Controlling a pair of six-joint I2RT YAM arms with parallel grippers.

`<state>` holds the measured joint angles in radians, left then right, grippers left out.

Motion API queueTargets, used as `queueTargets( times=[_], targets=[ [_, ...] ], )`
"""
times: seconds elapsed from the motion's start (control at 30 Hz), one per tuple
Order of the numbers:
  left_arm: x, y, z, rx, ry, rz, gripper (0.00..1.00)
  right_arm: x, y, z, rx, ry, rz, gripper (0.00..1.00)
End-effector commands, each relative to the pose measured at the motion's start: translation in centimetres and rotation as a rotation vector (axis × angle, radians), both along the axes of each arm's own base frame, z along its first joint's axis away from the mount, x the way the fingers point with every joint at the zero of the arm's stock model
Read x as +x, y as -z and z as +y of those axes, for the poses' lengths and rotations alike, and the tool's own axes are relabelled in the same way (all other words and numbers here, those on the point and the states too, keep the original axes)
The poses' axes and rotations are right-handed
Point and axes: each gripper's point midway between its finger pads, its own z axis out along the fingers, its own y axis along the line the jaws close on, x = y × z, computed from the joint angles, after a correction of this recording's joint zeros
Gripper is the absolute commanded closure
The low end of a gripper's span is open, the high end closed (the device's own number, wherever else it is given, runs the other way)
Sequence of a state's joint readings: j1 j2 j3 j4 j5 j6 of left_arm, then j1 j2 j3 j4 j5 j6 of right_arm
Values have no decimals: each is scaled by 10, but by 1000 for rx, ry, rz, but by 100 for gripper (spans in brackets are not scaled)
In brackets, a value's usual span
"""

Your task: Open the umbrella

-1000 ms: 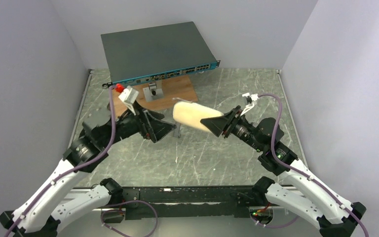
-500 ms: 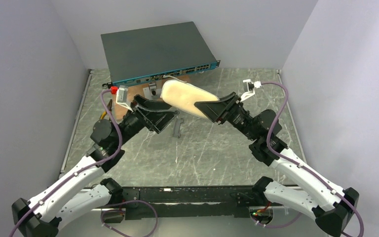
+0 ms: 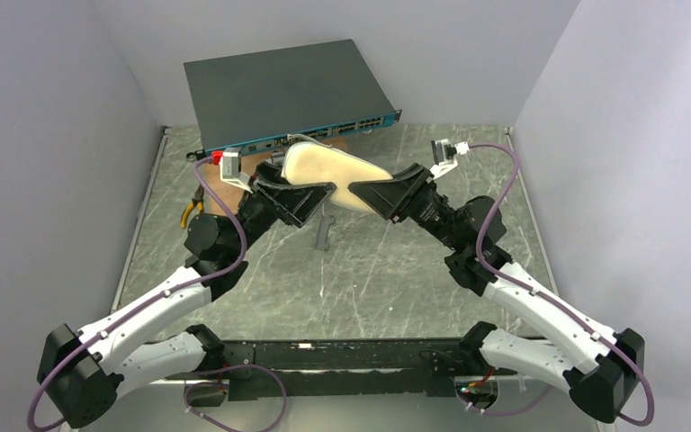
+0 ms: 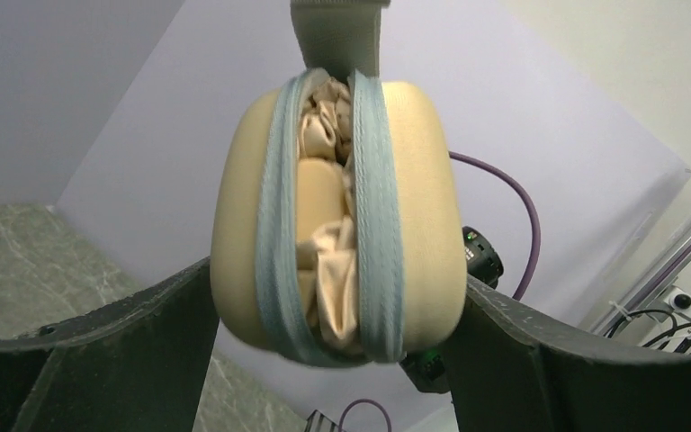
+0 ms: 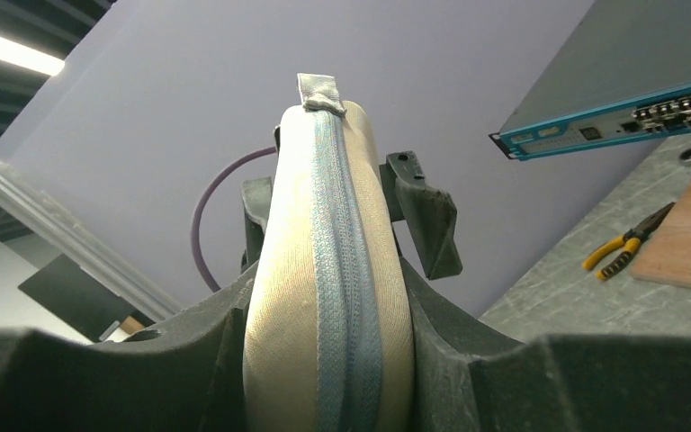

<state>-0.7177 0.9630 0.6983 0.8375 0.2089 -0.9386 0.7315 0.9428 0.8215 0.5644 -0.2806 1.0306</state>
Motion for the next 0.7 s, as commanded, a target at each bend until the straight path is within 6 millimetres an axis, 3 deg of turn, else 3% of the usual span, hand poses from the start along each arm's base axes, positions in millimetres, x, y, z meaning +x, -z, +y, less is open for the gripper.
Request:
queueTargets(
  times=[0.0,0.2,0.27,0.47,0.5,0.53,0.57,0.6,0.67],
  targets=[
    [-10,-51,9,-125,-8,-104,16,-25,-46,-12,144,-63,-125,100],
    [-6,-57,9,-137,-30,-104,31,-26,-40,-7,130,-97,-116,100],
    [-6,-57,8,-131,-31,-102,43,-27,-38,-6,134,-103,-110,100],
    [-5,-55,7,-63,-50,-74,95,-25,-24,-3,68,-93,-90,100],
    [-5,-53,9,-49,-59,-67,99,-23,-20,-3,41,-80,-88,91],
    [-5,-52,11,-37,-70,-56,100,-22,-16,-3,15,-67,-89,75],
    [-5,-50,13,-24,-83,-47,100,-22,-11,-4,-15,-50,-93,48],
    [-5,-48,16,-15,-96,-40,100,-21,-6,-6,-45,-29,-98,32],
    [-3,-42,21,19,-126,-9,100,-16,6,-12,-120,27,-98,13]
  ],
)
